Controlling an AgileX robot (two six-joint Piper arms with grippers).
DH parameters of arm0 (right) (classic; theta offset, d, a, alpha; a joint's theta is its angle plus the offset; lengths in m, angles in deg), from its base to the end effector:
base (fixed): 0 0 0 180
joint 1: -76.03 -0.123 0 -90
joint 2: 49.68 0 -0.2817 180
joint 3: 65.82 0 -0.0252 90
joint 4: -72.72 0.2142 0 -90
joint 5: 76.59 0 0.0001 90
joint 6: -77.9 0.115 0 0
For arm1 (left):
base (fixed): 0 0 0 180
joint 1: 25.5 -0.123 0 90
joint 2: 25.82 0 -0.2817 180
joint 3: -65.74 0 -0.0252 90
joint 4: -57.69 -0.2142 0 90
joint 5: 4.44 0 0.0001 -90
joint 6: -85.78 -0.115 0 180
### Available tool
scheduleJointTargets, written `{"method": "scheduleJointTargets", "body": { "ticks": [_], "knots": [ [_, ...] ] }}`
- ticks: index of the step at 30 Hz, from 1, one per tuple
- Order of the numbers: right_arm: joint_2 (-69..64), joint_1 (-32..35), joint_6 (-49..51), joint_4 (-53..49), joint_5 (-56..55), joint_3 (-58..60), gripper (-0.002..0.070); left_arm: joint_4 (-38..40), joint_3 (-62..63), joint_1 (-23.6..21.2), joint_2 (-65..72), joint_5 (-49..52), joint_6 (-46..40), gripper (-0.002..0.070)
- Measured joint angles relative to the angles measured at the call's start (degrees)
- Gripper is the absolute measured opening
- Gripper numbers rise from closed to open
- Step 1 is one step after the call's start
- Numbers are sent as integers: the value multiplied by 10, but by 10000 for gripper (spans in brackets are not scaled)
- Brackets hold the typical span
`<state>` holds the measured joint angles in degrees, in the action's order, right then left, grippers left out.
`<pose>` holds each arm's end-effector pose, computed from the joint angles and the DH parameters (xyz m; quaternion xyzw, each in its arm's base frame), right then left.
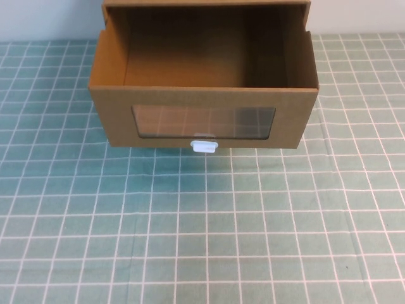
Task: Open the shoe box
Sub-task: 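Pull the top drawer of the cardboard box fully open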
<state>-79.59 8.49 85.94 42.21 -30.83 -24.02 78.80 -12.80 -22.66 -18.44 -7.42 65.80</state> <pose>0.0577 0.0299 0.3123 -0.4605 0.6867 0.1042 0.5528 0.0467 -0.0002 0.2132 0.0030 0.6635 -0.0195 0.7479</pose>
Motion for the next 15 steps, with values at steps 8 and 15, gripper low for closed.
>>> {"method": "scheduleJointTargets", "body": {
  "ticks": [8, 15],
  "knots": [
    [0, 0, 0, 0, 0, 0, -13, -47, -1, -3, 0, 214, -32, -4],
    [0, -1, -1, 0, 0, 0, -13, -157, -1, -3, 0, 251, 151, -4]
  ]
}}
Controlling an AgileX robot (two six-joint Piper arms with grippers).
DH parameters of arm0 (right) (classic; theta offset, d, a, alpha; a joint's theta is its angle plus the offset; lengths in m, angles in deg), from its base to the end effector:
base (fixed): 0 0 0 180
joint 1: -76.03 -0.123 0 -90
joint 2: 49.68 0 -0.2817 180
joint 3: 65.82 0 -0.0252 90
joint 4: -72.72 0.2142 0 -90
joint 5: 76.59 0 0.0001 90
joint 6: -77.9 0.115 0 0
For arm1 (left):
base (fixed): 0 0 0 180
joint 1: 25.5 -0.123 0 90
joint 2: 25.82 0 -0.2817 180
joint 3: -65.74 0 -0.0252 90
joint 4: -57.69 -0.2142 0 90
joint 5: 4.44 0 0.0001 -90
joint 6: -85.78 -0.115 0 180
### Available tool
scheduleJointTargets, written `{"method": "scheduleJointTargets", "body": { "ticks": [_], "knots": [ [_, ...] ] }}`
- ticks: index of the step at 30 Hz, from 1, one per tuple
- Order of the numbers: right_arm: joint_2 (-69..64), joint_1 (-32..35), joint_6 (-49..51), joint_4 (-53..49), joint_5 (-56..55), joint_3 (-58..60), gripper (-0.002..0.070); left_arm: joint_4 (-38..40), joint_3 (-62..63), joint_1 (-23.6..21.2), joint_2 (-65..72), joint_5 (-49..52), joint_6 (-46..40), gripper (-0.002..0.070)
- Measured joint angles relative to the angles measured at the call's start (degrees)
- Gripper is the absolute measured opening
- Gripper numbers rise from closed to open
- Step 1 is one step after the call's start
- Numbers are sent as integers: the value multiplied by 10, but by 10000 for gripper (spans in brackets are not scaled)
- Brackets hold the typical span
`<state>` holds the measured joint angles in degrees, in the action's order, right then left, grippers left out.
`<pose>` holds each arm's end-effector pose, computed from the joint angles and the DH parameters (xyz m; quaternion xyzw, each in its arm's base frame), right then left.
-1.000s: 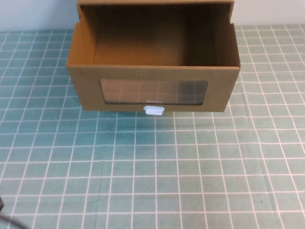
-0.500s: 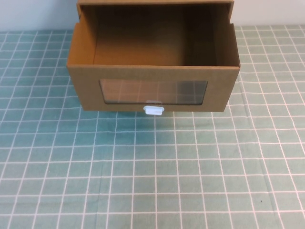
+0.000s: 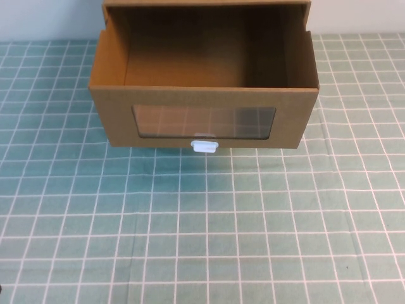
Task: Open the shoe box
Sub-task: 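Pull the top drawer of the cardboard box fully open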
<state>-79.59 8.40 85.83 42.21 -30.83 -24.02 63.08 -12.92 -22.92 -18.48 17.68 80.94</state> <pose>0.0576 0.0300 0.3123 -0.4617 0.6858 0.1041 0.5528 0.0416 -0.0060 0.1634 0.0275 0.8087 -0.0283 0.5870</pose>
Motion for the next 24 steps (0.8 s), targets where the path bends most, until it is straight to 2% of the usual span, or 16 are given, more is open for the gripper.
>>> {"method": "scheduleJointTargets", "body": {
  "ticks": [6, 24],
  "knots": [
    [0, 0, 0, 0, 0, 0, -13, -13, 0, 0, 0, 0, 30, -4],
    [0, 0, 0, 0, 0, 0, -13, -15, 0, 0, 0, 0, 32, -4]
  ]
}}
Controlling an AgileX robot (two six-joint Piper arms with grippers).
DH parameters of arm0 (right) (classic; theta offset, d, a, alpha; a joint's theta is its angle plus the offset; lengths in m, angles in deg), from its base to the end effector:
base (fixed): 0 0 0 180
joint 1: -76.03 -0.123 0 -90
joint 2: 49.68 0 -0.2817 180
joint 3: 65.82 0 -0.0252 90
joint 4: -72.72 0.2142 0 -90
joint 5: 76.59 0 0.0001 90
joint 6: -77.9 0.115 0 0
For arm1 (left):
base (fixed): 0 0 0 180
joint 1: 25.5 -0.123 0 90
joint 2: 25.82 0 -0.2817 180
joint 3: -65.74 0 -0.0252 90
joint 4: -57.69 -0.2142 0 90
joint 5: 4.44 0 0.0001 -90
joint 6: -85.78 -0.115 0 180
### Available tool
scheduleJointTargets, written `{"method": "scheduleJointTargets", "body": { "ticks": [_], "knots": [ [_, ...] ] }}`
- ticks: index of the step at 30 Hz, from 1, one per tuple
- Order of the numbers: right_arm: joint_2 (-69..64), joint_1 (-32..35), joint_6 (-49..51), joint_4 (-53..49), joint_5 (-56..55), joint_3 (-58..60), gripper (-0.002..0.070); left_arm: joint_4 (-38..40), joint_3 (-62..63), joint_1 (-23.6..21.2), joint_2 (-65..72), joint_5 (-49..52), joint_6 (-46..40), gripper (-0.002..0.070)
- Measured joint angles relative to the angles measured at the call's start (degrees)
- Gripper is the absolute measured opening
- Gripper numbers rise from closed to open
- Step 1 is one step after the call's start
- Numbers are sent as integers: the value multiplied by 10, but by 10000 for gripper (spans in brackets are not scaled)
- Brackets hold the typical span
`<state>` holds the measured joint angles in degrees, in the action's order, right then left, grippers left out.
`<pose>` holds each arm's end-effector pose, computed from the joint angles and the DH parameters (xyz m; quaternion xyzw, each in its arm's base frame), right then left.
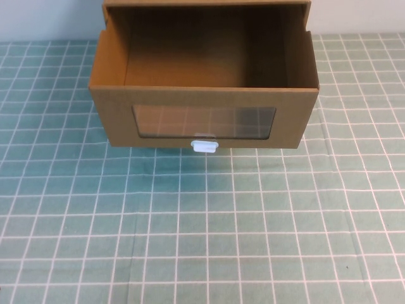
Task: Open the shoe box
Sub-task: 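Pull the top drawer of the cardboard box fully open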
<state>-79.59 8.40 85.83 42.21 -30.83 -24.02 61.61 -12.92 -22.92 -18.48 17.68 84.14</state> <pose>0.0576 0.0300 0.3123 -0.4617 0.6858 0.1041 0.5528 0.0416 -0.0048 0.1633 0.0117 0.8093 -0.0338 0.5863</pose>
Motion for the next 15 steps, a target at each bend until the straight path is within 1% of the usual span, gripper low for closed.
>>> {"method": "scheduleJointTargets", "body": {
  "ticks": [5, 7, 10, 13, 15],
  "knots": [
    [3, 3, 0, 0, 0, 0, -13, -1, 0, 0, 0, 0, 0, -4],
    [16, 27, 0, 3, -2, 0, -13, -1, 0, 0, 0, 0, 0, -4],
    [51, 113, 11, 27, -12, 0, -13, -1, 0, 0, 0, 0, 0, -4],
    [81, 230, 49, 102, -39, 0, -14, -1, 0, 0, -1, 0, 0, -4],
    [100, 325, 64, 169, -58, 0, -14, -1, 0, 0, -1, 0, 0, -4]
  ]
}}
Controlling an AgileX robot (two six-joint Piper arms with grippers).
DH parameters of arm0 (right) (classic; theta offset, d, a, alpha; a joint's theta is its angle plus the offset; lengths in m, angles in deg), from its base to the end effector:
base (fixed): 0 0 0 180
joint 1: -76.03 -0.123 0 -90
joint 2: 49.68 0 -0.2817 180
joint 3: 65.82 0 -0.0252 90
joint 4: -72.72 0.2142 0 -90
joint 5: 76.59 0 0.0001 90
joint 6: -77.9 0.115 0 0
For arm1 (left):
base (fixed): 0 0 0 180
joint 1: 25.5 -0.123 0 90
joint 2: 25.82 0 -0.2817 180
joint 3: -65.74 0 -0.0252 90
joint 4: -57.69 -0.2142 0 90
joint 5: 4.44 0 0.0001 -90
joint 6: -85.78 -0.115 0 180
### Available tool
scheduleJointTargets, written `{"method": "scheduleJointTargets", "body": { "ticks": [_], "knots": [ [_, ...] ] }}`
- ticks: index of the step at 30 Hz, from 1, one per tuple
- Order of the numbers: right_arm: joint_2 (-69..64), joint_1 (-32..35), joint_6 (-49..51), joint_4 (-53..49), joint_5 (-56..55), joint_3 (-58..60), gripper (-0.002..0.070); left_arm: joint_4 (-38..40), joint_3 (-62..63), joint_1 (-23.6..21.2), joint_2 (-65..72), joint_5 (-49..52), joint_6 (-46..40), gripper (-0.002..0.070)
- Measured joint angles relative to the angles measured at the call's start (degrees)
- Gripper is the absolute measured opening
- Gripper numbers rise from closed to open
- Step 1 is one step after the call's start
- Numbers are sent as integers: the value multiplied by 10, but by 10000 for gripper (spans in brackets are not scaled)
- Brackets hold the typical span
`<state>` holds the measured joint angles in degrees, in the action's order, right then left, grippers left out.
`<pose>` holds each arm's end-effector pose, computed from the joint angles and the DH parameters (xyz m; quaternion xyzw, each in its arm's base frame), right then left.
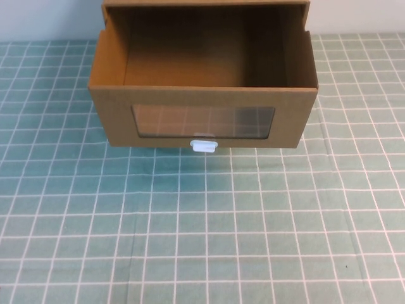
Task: Open the shoe box
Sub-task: 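Pull the top drawer of the cardboard box fully open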
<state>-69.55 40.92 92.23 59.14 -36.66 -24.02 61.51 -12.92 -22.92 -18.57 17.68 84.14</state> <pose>0.0290 -0.0008 0.3212 -0.1607 0.7529 0.1570 0.6186 0.0416 -0.0048 0.1634 0.0122 0.8088 -0.0331 0.5870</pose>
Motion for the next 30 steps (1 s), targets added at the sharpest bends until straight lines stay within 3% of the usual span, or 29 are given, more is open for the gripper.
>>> {"method": "scheduleJointTargets", "body": {
  "ticks": [6, 10, 22, 30],
  "knots": [
    [39, 252, 5, 124, -14, 2, -13, 0, 0, 0, 0, 0, 0, -4],
    [66, 335, 6, 139, -37, 39, -13, 0, 0, 0, 0, 0, 0, -4],
    [128, 361, -13, 136, -290, 346, -13, 0, 0, 0, 0, 0, 0, -4],
    [128, 374, -45, 111, -187, 366, -13, 0, 0, 0, 0, 0, 0, -4]
  ]
}}
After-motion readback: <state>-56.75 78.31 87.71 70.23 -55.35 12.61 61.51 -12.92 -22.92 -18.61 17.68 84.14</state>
